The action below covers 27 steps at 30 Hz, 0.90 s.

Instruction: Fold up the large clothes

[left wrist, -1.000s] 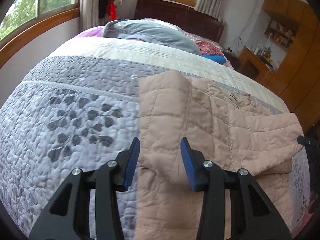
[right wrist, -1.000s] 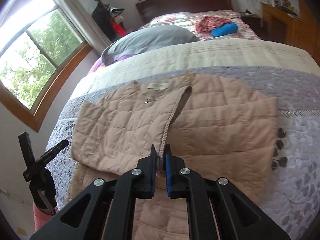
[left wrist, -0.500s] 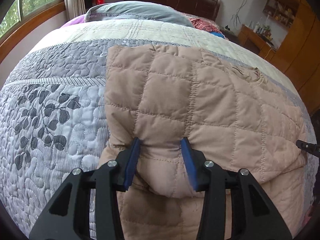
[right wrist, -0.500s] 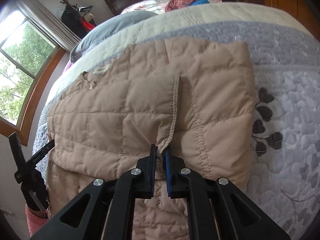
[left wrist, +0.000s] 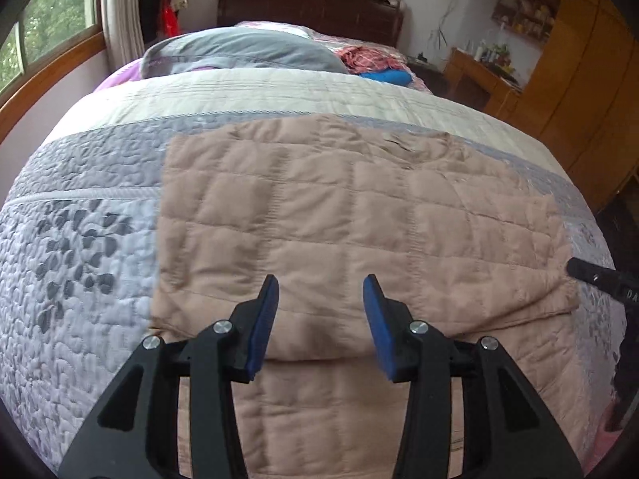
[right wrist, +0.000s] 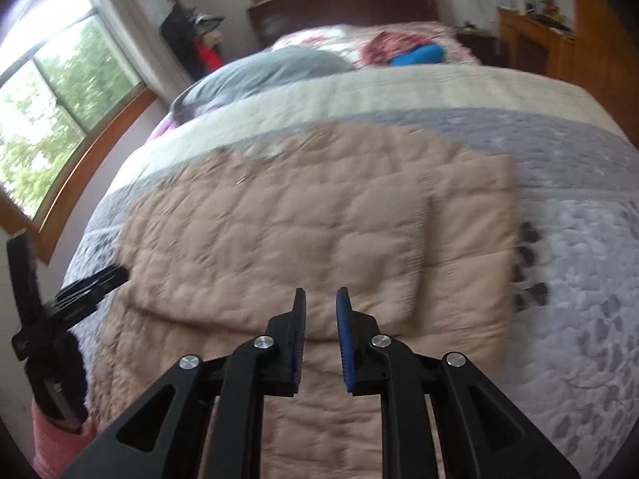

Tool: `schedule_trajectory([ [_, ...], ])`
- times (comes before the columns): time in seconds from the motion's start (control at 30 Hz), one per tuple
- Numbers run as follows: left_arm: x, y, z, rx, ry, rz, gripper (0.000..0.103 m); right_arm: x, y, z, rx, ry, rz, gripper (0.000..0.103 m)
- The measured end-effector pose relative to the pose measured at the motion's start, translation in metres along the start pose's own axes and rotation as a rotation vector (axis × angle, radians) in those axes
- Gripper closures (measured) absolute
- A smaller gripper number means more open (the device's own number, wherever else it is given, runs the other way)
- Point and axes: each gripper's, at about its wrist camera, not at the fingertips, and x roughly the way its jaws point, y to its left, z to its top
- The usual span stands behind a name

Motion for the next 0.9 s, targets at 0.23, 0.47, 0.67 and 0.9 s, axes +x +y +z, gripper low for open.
schedule_trajectory([
  [0.23,0.043,-0.008,-0.006,0.009,0.077,0.029,0.057,0.057,0.016,-0.001,-0.020,0.093,-0.047,0.090],
  [0.47,0.055,-0.014,-0.009,0.030,0.055,0.081,0.057,0.072,0.009,-0.002,-0.005,0.091,-0.049,0.093],
  [0.67,0.000,-0.002,-0.025,0.052,0.054,0.036,0.051,0.006,0.004,-0.032,-0.040,0.009,0.039,0.084],
  [0.9,-0.098,0.075,-0.104,0.022,-0.003,0.083,0.030,-0.075,-0.030,-0.113,-0.075,-0.027,0.034,0.067],
])
